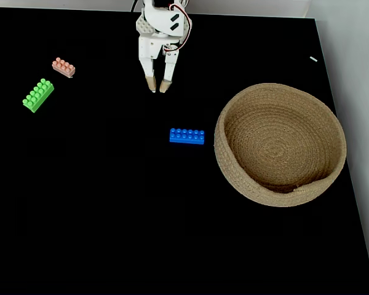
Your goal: Place the lego blocks in the tray
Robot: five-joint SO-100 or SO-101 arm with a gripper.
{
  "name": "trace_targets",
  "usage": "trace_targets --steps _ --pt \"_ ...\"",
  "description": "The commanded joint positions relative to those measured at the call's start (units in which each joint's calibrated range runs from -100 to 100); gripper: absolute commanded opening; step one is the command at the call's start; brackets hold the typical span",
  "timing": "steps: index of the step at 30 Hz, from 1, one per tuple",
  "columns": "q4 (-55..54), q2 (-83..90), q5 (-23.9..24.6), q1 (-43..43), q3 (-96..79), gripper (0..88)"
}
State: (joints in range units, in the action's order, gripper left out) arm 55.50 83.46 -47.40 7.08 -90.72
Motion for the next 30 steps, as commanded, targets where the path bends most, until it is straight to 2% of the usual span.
trace_targets --steps 1,4,9,17,21,30 --pt "-4.15 -16.48 5.86 -2.72 16.71 13.3" --pt "-4.31 -28.60 13.87 -4.69 27.56 18.1" --pt "-4.31 -41.93 21.34 -4.61 40.42 20.2" --pt "-3.23 -62.74 28.86 -1.97 56.75 21.1" --pt "2.02 -71.42 33.02 -1.40 65.23 21.0" --pt "9.51 -77.44 39.51 -2.55 72.25 24.1"
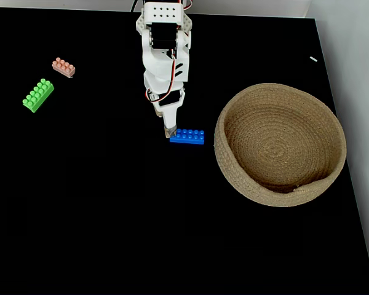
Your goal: Place the lego blocks in the tray
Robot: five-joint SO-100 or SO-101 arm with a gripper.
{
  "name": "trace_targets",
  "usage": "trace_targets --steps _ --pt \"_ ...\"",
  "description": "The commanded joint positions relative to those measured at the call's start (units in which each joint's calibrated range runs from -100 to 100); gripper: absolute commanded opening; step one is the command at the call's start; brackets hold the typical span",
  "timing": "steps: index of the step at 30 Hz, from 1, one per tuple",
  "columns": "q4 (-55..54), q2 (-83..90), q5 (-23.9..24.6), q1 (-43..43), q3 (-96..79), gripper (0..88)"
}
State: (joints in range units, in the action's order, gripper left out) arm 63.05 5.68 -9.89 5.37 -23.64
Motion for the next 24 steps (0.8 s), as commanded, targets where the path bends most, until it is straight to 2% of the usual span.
trace_targets --steps 1,24 --pt "2.21 0.08 2.49 -1.25 5.45 26.2" --pt "2.96 -9.29 8.06 -5.79 11.65 25.2"
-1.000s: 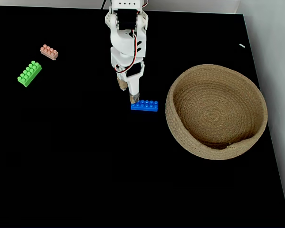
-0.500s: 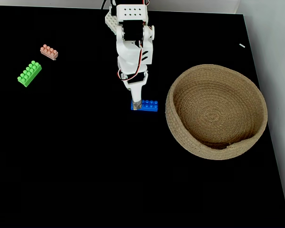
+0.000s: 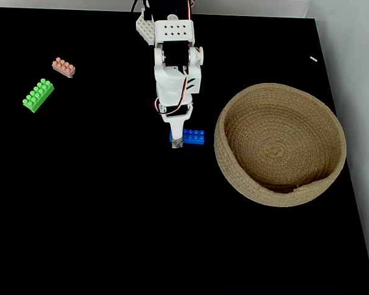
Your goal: Place the lego blocks in the tray
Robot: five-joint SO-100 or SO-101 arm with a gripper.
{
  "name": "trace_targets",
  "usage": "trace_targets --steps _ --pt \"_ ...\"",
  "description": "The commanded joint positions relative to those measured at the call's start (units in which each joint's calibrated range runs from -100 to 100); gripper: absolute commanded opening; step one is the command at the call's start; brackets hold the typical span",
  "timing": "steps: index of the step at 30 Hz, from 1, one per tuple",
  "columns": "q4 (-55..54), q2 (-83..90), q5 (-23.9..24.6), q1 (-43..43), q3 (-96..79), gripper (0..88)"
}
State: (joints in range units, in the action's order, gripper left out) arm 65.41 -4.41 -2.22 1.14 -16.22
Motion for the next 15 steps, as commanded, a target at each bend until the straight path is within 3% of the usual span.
trace_targets --steps 1,15 --pt "0.61 0.37 0.54 -1.72 4.59 24.8" --pt "0.61 -3.67 2.39 -3.86 5.50 23.0"
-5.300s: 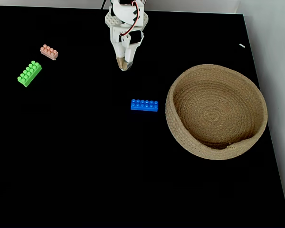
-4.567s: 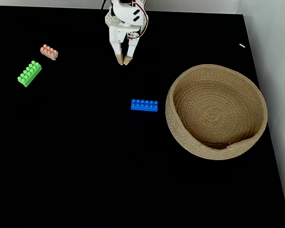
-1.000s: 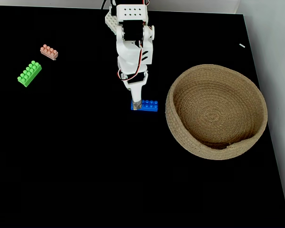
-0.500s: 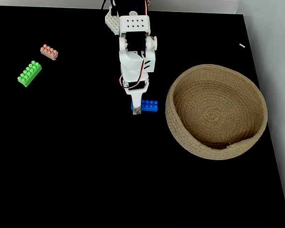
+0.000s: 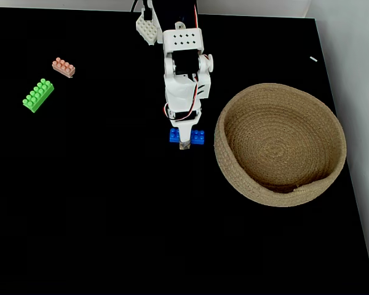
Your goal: Place the lego blocks in the tray
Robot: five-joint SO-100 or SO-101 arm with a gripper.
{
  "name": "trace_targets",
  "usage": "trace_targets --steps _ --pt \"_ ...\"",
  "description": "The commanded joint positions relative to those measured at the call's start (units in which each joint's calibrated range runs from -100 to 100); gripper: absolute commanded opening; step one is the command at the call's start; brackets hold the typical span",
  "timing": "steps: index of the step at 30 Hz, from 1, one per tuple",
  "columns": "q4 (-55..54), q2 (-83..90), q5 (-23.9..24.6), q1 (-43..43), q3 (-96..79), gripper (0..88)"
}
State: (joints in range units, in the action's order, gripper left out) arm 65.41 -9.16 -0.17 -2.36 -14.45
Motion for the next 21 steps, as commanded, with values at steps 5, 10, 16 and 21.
trace_targets --steps 5,10,16,21 --pt "0.61 -0.13 1.17 -1.51 4.37 14.3" --pt "0.36 -1.16 1.32 -2.42 4.74 2.5" --pt "2.69 0.13 0.44 -1.02 5.83 0.0" --pt "4.52 6.75 -4.35 2.61 8.66 0.0"
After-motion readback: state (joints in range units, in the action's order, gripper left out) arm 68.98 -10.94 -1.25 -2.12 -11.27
